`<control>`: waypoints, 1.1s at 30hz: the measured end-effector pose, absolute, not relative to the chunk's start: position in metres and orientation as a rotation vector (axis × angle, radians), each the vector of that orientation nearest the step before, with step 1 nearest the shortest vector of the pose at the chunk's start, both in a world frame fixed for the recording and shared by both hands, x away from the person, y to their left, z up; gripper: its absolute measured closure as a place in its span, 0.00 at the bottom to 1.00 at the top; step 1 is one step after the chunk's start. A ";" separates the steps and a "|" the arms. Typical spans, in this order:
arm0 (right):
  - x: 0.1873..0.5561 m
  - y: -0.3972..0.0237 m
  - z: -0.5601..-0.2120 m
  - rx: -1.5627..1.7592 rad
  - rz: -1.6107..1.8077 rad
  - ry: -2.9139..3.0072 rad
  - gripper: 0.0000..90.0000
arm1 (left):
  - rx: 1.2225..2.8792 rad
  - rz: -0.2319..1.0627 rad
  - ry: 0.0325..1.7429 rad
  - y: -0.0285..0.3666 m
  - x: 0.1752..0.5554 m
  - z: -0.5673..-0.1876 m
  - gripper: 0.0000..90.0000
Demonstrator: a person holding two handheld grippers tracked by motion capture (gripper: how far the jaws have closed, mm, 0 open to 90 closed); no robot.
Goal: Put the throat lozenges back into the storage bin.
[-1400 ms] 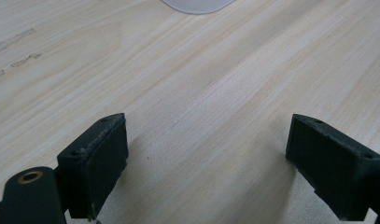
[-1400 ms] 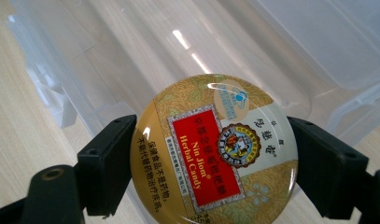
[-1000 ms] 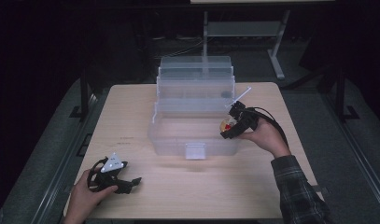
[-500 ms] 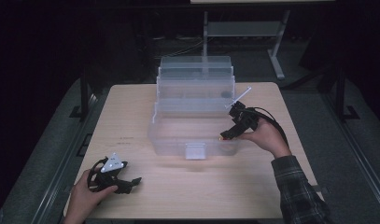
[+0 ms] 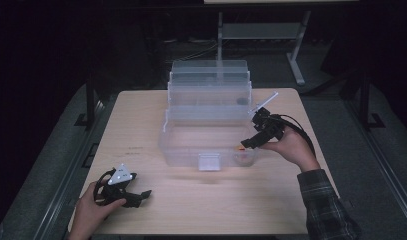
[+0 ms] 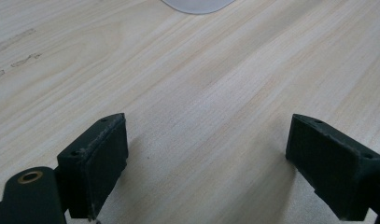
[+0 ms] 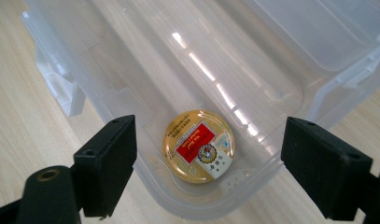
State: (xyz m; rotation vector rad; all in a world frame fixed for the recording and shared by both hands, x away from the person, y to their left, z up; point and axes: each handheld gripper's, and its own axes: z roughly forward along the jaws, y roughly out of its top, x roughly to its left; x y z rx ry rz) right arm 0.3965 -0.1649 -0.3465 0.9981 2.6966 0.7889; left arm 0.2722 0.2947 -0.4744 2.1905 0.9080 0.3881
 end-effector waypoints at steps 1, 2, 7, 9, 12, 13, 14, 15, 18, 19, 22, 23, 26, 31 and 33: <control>0.396 -0.166 -0.346 1.001 0.788 2.696 0.19 | 2.191 0.388 0.908 0.295 0.272 -0.474 0.13; 0.395 -0.167 -0.346 1.004 0.785 2.691 0.18 | 2.191 0.388 0.908 0.295 0.272 -0.474 0.13; 0.391 -0.174 -0.345 1.025 0.787 2.665 0.11 | 2.191 0.388 0.908 0.295 0.272 -0.474 0.13; 0.389 -0.178 -0.345 1.028 0.787 2.654 0.07 | 2.191 0.388 0.908 0.295 0.272 -0.474 0.13; 0.387 -0.181 -0.345 1.041 0.786 2.641 0.03 | 2.190 0.388 0.908 0.295 0.272 -0.474 0.13; 0.385 -0.185 -0.345 1.050 0.788 2.631 0.02 | 2.191 0.388 0.908 0.295 0.272 -0.474 0.13; 0.384 -0.187 -0.345 1.053 0.796 2.627 0.02 | 2.191 0.388 0.908 0.295 0.272 -0.474 0.13; 0.383 -0.189 -0.345 1.059 0.798 2.621 0.02 | 2.191 0.388 0.908 0.295 0.272 -0.474 0.13; 0.380 -0.194 -0.345 1.065 0.803 2.617 0.02 | 2.191 0.389 0.907 0.295 0.272 -0.474 0.13; 0.378 -0.196 -0.345 1.071 0.804 2.614 0.02 | 2.191 0.389 0.907 0.295 0.272 -0.474 0.13; 0.375 -0.201 -0.347 1.082 0.808 2.613 0.02 | 2.192 0.390 0.907 0.295 0.272 -0.474 0.13; 0.374 -0.203 -0.347 1.081 0.813 2.611 0.02 | 2.191 0.390 0.907 0.295 0.272 -0.474 0.13; 0.370 -0.208 -0.349 1.094 0.821 2.605 0.02 | 2.192 0.390 0.907 0.295 0.272 -0.474 0.13; 0.363 -0.217 -0.354 1.113 0.831 2.595 0.02 | 2.192 0.388 0.908 0.295 0.272 -0.474 0.13; 0.360 -0.221 -0.357 1.122 0.837 2.590 0.02 | 2.191 0.388 0.908 0.295 0.272 -0.474 0.13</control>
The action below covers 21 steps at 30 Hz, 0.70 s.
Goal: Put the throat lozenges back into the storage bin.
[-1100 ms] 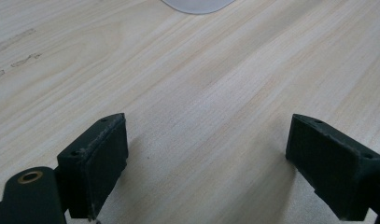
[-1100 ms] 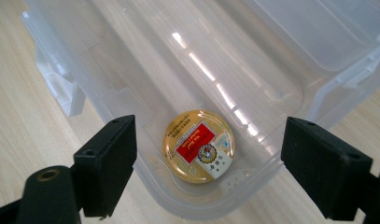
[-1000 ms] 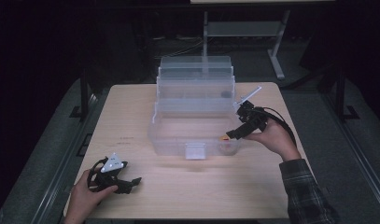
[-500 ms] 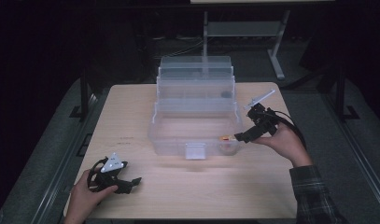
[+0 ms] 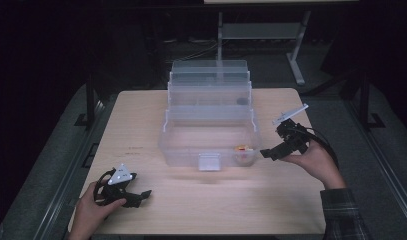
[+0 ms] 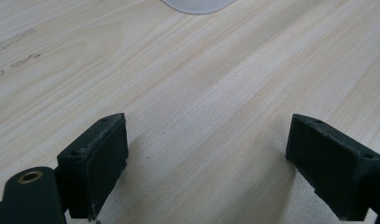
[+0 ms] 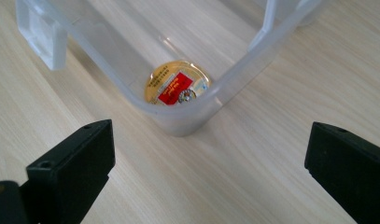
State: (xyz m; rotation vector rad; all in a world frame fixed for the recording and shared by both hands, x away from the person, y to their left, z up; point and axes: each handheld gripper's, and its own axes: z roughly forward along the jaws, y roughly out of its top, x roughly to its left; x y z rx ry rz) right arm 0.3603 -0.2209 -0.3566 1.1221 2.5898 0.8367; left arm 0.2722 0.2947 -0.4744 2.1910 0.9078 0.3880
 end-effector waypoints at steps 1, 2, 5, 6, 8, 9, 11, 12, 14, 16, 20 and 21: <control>0.360 -0.221 -0.357 1.122 0.837 2.590 0.02 | 2.191 0.388 0.908 0.295 0.272 -0.474 0.13; 0.358 -0.226 -0.359 1.128 0.849 2.582 0.02 | 2.191 0.388 0.908 0.295 0.272 -0.474 0.13; 0.354 -0.232 -0.364 1.142 0.864 2.574 0.02 | 2.191 0.388 0.908 0.295 0.272 -0.474 0.13; 0.352 -0.234 -0.365 1.138 0.870 2.570 0.02 | 2.191 0.388 0.908 0.295 0.272 -0.474 0.13; 0.349 -0.238 -0.368 1.153 0.877 2.564 0.02 | 2.191 0.388 0.908 0.295 0.272 -0.474 0.13; 0.348 -0.240 -0.369 1.160 0.878 2.559 0.02 | 2.191 0.388 0.908 0.295 0.272 -0.474 0.13; 0.344 -0.244 -0.373 1.173 0.890 2.552 0.02 | 2.191 0.388 0.908 0.295 0.272 -0.474 0.13; 0.343 -0.246 -0.374 1.180 0.896 2.546 0.02 | 2.191 0.388 0.908 0.295 0.272 -0.474 0.13; 0.339 -0.251 -0.378 1.191 0.906 2.540 0.02 | 2.191 0.388 0.908 0.295 0.272 -0.474 0.13; 0.336 -0.255 -0.382 1.195 0.913 2.533 0.02 | 2.191 0.388 0.908 0.295 0.272 -0.474 0.13; 0.330 -0.261 -0.389 1.214 0.908 2.524 0.02 | 2.191 0.388 0.908 0.295 0.272 -0.474 0.13; 0.329 -0.262 -0.390 1.218 0.910 2.523 0.02 | 2.191 0.388 0.908 0.295 0.272 -0.474 0.13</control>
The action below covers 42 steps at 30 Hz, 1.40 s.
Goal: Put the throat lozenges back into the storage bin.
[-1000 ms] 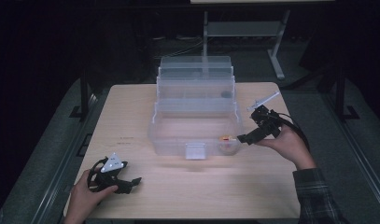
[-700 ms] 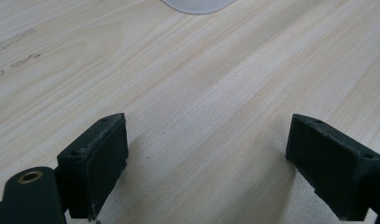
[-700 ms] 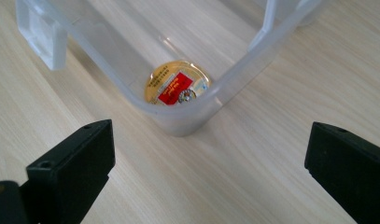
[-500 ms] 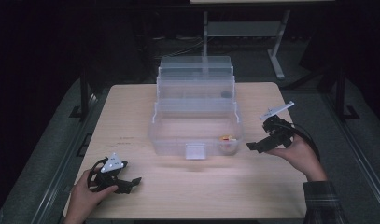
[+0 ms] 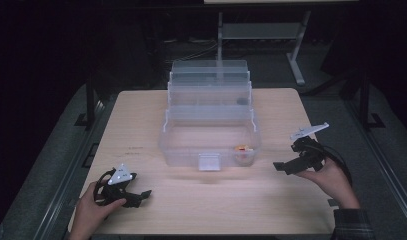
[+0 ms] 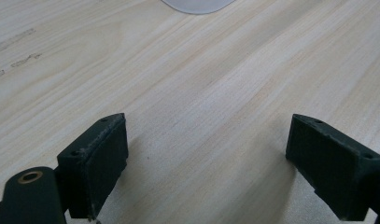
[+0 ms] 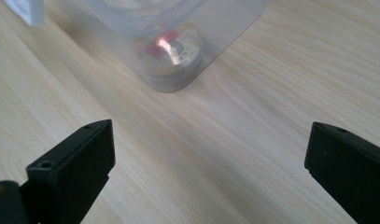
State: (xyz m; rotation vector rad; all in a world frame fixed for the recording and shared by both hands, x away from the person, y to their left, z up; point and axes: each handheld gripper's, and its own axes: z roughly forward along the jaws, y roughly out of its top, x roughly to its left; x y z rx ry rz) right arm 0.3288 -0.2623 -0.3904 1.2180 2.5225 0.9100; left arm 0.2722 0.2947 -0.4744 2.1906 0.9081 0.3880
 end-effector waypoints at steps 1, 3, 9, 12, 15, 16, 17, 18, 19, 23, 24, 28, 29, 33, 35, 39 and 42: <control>0.327 -0.264 -0.392 1.223 0.913 2.520 0.02 | 2.191 0.388 0.908 0.295 0.272 -0.474 0.13; 0.324 -0.266 -0.396 1.225 0.911 2.517 0.02 | 2.191 0.388 0.908 0.295 0.272 -0.474 0.13; 0.314 -0.269 -0.408 1.230 0.883 2.515 0.02 | 2.188 0.389 0.908 0.295 0.272 -0.475 0.13; 0.311 -0.269 -0.412 1.230 0.872 2.517 0.02 | 2.188 0.390 0.907 0.295 0.272 -0.475 0.13; 0.306 -0.270 -0.419 1.235 0.869 2.512 0.02 | 2.189 0.390 0.907 0.295 0.272 -0.475 0.13; 0.305 -0.271 -0.421 1.239 0.871 2.510 0.02 | 2.188 0.390 0.907 0.295 0.272 -0.475 0.13; 0.304 -0.271 -0.423 1.239 0.869 2.511 0.02 | 2.188 0.390 0.907 0.295 0.272 -0.475 0.13; 0.303 -0.272 -0.426 1.241 0.864 2.511 0.02 | 2.189 0.390 0.907 0.295 0.272 -0.475 0.13; 0.301 -0.272 -0.428 1.244 0.862 2.508 0.02 | 2.190 0.390 0.906 0.295 0.272 -0.475 0.13; 0.296 -0.274 -0.435 1.256 0.870 2.499 0.02 | 2.190 0.390 0.906 0.295 0.272 -0.475 0.13; 0.295 -0.275 -0.437 1.261 0.870 2.497 0.02 | 2.191 0.390 0.906 0.295 0.272 -0.474 0.13; 0.291 -0.278 -0.445 1.270 0.872 2.482 0.02 | 2.191 0.389 0.907 0.295 0.272 -0.475 0.13; 0.290 -0.280 -0.448 1.268 0.870 2.478 0.01 | 2.192 0.389 0.907 0.295 0.272 -0.475 0.13; 0.285 -0.285 -0.457 1.304 0.876 2.460 0.01 | 2.191 0.389 0.907 0.295 0.272 -0.475 0.13; 0.283 -0.287 -0.463 1.300 0.874 2.455 0.01 | 2.192 0.389 0.907 0.295 0.272 -0.474 0.13; 0.278 -0.291 -0.471 1.316 0.883 2.432 0.01 | 2.192 0.389 0.907 0.295 0.272 -0.474 0.13; 0.275 -0.294 -0.474 1.320 0.921 2.406 0.01 | 2.193 0.389 0.906 0.295 0.272 -0.474 0.13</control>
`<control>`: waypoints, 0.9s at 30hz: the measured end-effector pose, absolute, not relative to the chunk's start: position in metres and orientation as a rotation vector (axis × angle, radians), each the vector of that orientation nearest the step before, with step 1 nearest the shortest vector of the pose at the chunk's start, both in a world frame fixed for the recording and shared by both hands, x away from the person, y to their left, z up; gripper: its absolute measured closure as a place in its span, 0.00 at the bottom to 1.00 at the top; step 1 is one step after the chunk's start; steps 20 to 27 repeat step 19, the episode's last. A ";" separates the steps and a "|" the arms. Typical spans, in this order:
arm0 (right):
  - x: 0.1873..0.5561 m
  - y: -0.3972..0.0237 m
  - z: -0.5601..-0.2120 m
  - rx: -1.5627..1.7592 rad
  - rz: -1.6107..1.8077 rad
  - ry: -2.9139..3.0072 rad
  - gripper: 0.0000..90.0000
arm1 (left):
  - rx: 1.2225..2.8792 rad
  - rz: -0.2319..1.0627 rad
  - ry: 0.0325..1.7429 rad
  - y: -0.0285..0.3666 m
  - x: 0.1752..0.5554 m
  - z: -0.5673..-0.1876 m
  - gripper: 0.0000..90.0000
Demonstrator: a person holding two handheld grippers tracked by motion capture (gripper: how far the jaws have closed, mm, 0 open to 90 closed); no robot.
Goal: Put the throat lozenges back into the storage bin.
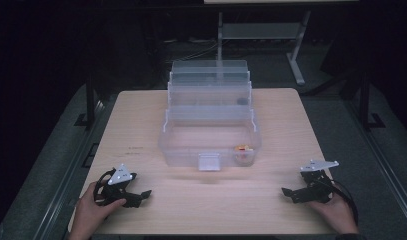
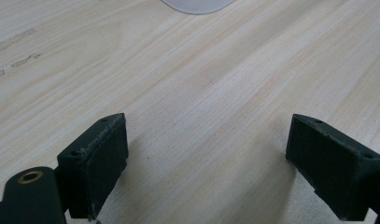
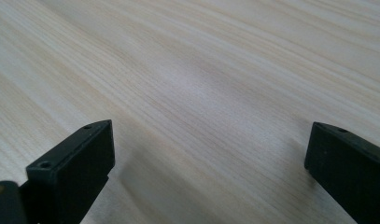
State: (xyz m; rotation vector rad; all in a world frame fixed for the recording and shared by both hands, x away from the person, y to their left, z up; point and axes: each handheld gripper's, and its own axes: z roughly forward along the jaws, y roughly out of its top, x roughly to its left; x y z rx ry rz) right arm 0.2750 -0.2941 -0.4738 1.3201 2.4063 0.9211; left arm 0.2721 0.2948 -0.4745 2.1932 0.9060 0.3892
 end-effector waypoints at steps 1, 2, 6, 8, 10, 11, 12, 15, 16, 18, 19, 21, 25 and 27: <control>0.274 -0.295 -0.475 1.312 0.929 2.397 0.01 | 2.193 0.389 0.906 0.295 0.272 -0.474 0.13; 0.273 -0.296 -0.476 1.309 0.939 2.386 0.01 | 2.193 0.389 0.906 0.295 0.272 -0.474 0.13; 0.271 -0.301 -0.479 1.314 0.978 2.348 0.01 | 2.193 0.389 0.906 0.295 0.272 -0.474 0.13; 0.269 -0.302 -0.480 1.301 0.990 2.335 0.01 | 2.193 0.389 0.906 0.295 0.272 -0.474 0.13; 0.267 -0.301 -0.483 1.266 0.989 2.321 0.01 | 2.193 0.389 0.906 0.295 0.272 -0.474 0.13; 0.266 -0.300 -0.483 1.255 0.983 2.317 0.01 | 2.194 0.389 0.906 0.295 0.272 -0.474 0.13; 0.265 -0.300 -0.483 1.252 0.970 2.317 0.01 | 2.193 0.389 0.906 0.295 0.272 -0.474 0.13; 0.265 -0.300 -0.483 1.253 0.972 2.317 0.01 | 2.193 0.389 0.906 0.295 0.272 -0.474 0.13; 0.265 -0.300 -0.483 1.253 0.970 2.318 0.01 | 2.193 0.390 0.906 0.295 0.272 -0.474 0.13; 0.265 -0.300 -0.483 1.253 0.970 2.318 0.01 | 2.193 0.390 0.906 0.295 0.272 -0.474 0.13; 0.265 -0.300 -0.483 1.253 0.971 2.317 0.01 | 2.193 0.390 0.906 0.295 0.272 -0.474 0.13; 0.265 -0.300 -0.483 1.253 0.971 2.317 0.01 | 2.193 0.390 0.906 0.295 0.272 -0.474 0.13; 0.265 -0.300 -0.483 1.253 0.971 2.317 0.01 | 2.193 0.390 0.906 0.295 0.272 -0.474 0.13; 0.265 -0.300 -0.483 1.253 0.971 2.317 0.01 | 2.193 0.390 0.906 0.295 0.272 -0.474 0.13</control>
